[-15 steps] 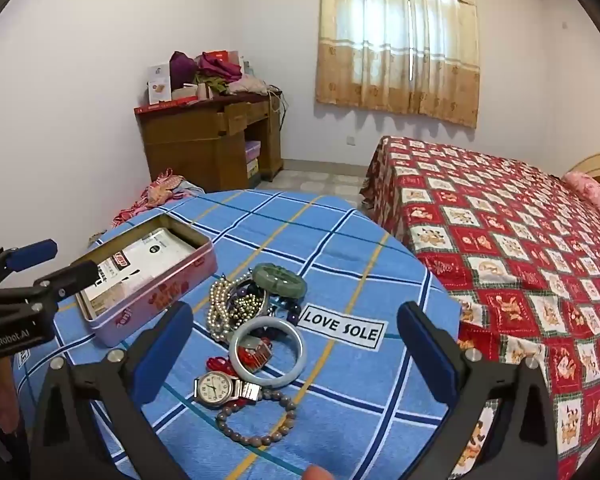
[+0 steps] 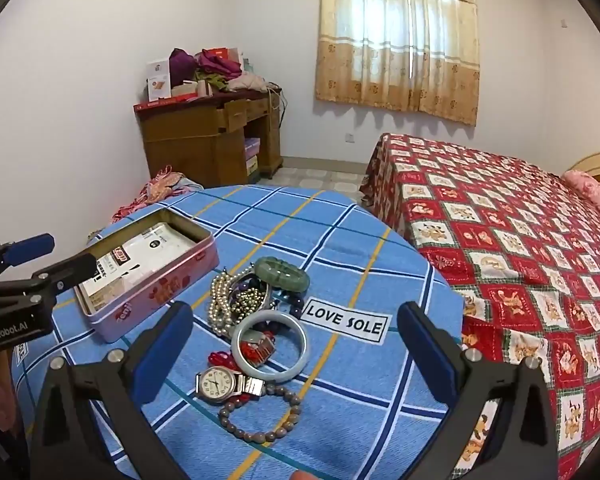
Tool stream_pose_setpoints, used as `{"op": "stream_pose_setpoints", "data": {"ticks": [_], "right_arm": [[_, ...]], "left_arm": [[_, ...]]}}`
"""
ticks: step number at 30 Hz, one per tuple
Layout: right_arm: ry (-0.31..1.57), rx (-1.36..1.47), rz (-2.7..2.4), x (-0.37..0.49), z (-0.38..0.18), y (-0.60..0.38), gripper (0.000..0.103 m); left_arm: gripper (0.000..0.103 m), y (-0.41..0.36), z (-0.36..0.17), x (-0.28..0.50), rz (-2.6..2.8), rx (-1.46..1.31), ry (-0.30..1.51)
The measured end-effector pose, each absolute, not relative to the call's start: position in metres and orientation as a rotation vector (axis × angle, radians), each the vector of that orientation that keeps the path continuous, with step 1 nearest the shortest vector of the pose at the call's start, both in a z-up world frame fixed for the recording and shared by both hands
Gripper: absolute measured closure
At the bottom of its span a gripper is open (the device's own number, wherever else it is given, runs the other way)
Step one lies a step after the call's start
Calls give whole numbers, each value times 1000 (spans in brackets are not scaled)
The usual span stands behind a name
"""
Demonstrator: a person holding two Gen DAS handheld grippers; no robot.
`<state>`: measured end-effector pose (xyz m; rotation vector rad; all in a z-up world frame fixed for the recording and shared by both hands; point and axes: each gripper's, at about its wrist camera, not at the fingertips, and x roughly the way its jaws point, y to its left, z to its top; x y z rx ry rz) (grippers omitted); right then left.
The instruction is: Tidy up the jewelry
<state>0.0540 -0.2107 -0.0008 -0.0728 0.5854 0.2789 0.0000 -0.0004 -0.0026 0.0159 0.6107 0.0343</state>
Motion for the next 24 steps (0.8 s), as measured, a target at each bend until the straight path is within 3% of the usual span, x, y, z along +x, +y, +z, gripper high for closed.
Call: {"op": "stream_pose_setpoints", "data": {"ticks": [24], "right_arm": [[601,-82,277,55,-6,-203,0]], "left_arm": [[22,4,-5,1,43,20,612]]}}
